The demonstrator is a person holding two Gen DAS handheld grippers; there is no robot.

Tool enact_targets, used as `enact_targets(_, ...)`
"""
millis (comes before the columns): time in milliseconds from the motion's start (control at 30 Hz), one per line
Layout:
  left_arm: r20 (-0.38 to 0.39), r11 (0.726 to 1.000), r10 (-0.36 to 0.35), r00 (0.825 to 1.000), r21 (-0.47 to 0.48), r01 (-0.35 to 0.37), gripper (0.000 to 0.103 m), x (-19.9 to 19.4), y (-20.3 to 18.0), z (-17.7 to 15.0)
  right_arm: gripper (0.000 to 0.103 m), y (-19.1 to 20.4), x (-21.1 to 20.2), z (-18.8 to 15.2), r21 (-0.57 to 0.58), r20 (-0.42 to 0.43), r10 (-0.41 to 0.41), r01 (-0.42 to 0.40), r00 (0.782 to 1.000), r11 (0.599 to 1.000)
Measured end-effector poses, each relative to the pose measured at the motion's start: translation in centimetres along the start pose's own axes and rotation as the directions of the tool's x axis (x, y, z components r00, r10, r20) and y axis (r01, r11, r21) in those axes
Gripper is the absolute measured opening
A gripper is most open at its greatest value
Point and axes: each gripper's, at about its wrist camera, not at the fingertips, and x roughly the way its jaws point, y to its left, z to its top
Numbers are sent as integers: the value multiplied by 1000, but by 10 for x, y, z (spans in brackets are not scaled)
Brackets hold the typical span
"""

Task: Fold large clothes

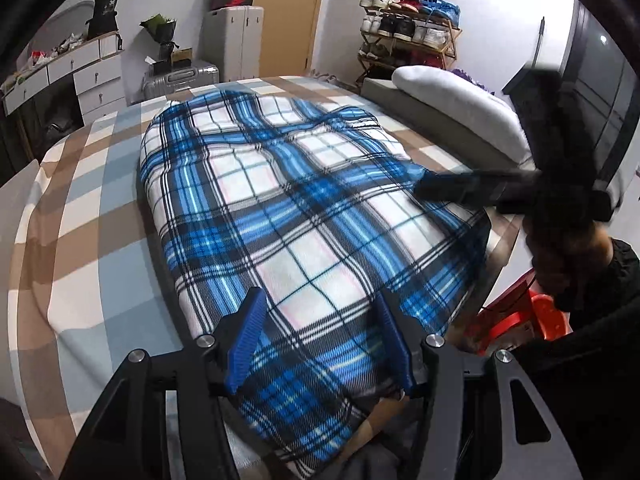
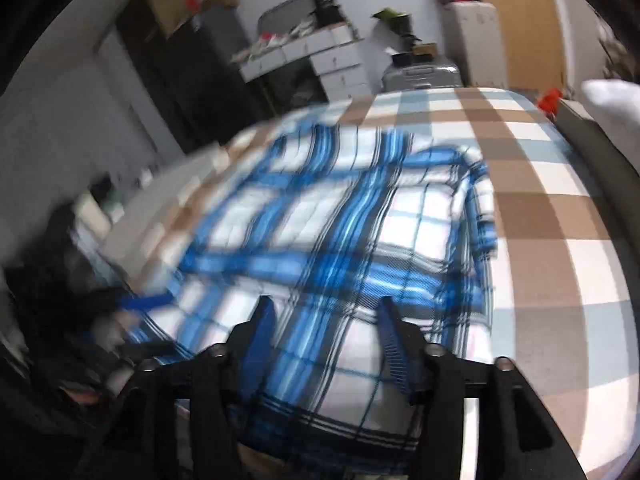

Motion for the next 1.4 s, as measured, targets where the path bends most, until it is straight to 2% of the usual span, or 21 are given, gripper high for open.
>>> enact_targets(33, 3, 1000, 7, 1000, 0, -7, 50, 0, 0, -2, 55, 2, 2, -4, -19, 17, -20, 21, 1000, 1000)
enact_targets(133, 19, 998, 42, 999, 46, -43, 50, 0, -3, -7, 56, -1, -4, 1, 51, -7, -25, 25, 1000, 998)
enact_targets(167, 24, 996, 58, 998, 64, -60, 51, 1, -6, -8, 56, 2, -12, 3, 65, 20, -26, 25, 999, 998)
enact_targets(233, 36, 995, 65, 997, 76, -68, 52, 1, -7, -11, 57, 15, -21, 7, 35, 76, 31, -33, 997, 999)
enact_targets(300, 46, 997, 52, 998, 56, -54, 52, 0, -3, -12, 57, 31, -15, 8, -9, 74, 58, -57, 996, 998)
enact_targets(367, 49, 998, 39, 998, 40, -41, 52, -2, 0, -11, 60, 46, 5, 6, -57, 42, 33, -30, 999, 998)
enact_targets(433, 53, 999, 38, 998, 37, -40, 52, -2, 1, -12, 63, 54, 21, 1, -128, 61, -20, 28, 998, 991)
enact_targets(567, 62, 999, 39, 997, 31, -41, 52, 1, 0, -14, 61, 50, 21, 1, -156, 68, -13, 23, 998, 988)
enact_targets(633, 67, 999, 27, 997, 22, -28, 52, 1, 2, -14, 61, 42, 15, -4, -178, 77, -48, 61, 996, 982)
enact_targets(667, 70, 1000, 23, 997, 18, -24, 52, 0, 2, -15, 61, 34, 10, -7, -160, 82, -76, 88, 994, 983)
enact_targets(733, 73, 1000, 16, 997, 12, -17, 52, 0, 3, -15, 61, 8, 4, -11, -70, 79, -54, 60, 995, 996)
enact_targets(767, 73, 1000, 14, 997, 14, -15, 52, 0, 3, -14, 61, -3, 4, -15, -18, 72, -78, 79, 994, 997)
enact_targets(833, 73, 1000, 9, 997, 16, -10, 52, 1, 3, -14, 61, -9, -3, -21, 22, 76, -85, 84, 993, 996)
enact_targets(933, 76, 1000, 5, 997, 10, -5, 52, 0, 4, -14, 64, 2, -10, -12, 51, 66, -126, 123, 990, 991)
enact_targets(1033, 80, 1000, -7, 997, 7, 7, 52, 0, 7, -15, 64, 26, -13, 11, -7, 112, -75, 76, 991, 997)
enact_targets(1133, 82, 1000, -17, 996, 12, 16, 52, 0, 7, -15, 65, 51, 5, 35, -107, 117, -87, 100, 989, 989)
enact_targets(1200, 85, 1000, -22, 996, 11, 21, 52, 0, 7, -16, 67, 59, 26, 47, -123, 103, -76, 89, 992, 988)
enact_targets(1267, 85, 1000, -25, 996, 8, 24, 52, 0, 8, -16, 72, 59, 49, 45, -116, 60, -82, 88, 995, 989)
enact_targets(1400, 84, 1000, -23, 996, 3, 23, 52, -1, 6, -18, 72, 49, 46, 37, -135, 83, -103, 114, 991, 984)
